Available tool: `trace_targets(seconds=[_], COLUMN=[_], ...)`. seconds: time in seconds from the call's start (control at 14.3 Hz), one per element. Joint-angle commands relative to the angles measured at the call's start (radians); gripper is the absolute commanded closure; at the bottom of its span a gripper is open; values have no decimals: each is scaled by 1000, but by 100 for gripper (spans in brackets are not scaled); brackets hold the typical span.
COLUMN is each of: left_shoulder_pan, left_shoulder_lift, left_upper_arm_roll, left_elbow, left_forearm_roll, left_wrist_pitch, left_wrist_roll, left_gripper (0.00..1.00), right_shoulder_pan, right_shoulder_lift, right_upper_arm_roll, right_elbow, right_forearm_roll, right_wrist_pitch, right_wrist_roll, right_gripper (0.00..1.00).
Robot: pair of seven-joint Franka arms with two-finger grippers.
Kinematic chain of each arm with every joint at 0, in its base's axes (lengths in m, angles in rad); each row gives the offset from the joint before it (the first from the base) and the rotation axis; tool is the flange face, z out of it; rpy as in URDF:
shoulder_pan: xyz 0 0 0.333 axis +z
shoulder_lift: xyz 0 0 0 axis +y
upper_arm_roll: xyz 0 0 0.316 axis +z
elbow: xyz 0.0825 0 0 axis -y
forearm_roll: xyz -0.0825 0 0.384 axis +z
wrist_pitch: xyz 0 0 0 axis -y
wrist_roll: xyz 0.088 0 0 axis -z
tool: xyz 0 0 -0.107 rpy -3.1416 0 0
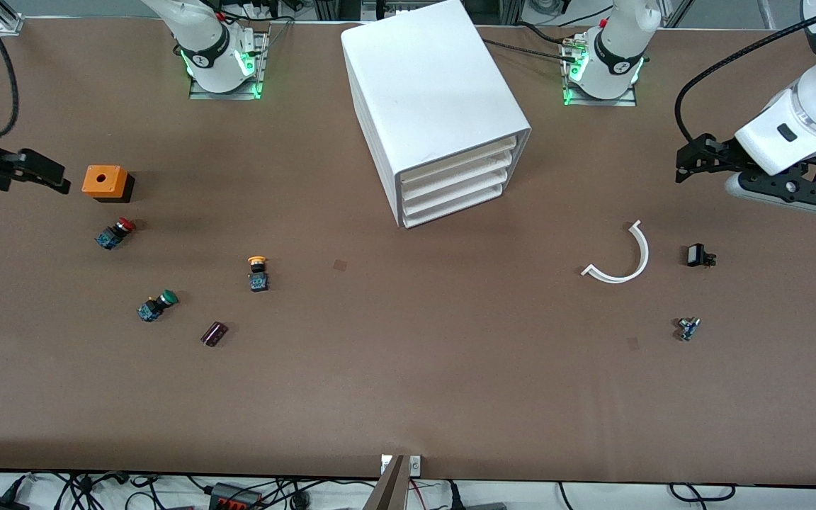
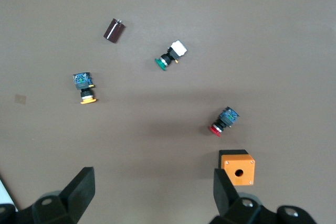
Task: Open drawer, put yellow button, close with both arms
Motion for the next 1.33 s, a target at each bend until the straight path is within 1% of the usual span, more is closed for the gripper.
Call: trace_targets(seconds=[0.0,0.14,0.21,0.35,0.49,0.7,0.84,0.98,1.05,1.26], left_shoulder_pan=[-45,-59,-59,-62,-82,-72,-72,-72,-72,-79], left_shoulder_lift=[44,50,59,117,207,303,341,350,350,346], left_upper_arm_roll=[-3,-1,-1,-1,-7,-7,-7,-7,-7,-7], left_elbow=[43,43,42,41,41,31,-1,-91,-131,-233], left_forearm_roll=[3,-55,-112,-213,-257,-498,-632,-791,-839,-962], left_wrist_pitch=[-80,-147,-199,-272,-287,-250,-179,-85,-50,-8], left_wrist_roll=[-2,0,3,7,82,176,283,410,467,601], left_gripper=[0,0,0,0,0,0,0,0,1,13], right_shoulder_pan=[38,64,78,94,123,183,206,229,234,278], right_shoulder_lift=[33,70,99,157,231,324,395,459,484,551], right_upper_arm_roll=[0,0,0,0,0,0,0,0,0,0], right_elbow=[-1,-3,-3,-3,-3,-3,0,6,13,37], right_forearm_roll=[14,14,14,14,14,14,16,43,48,42], right_wrist_pitch=[25,40,53,86,128,203,237,281,296,346], right_wrist_roll=[-9,-9,-9,-11,-11,3,3,3,3,3], right_gripper=[0,0,0,0,0,0,0,0,0,0])
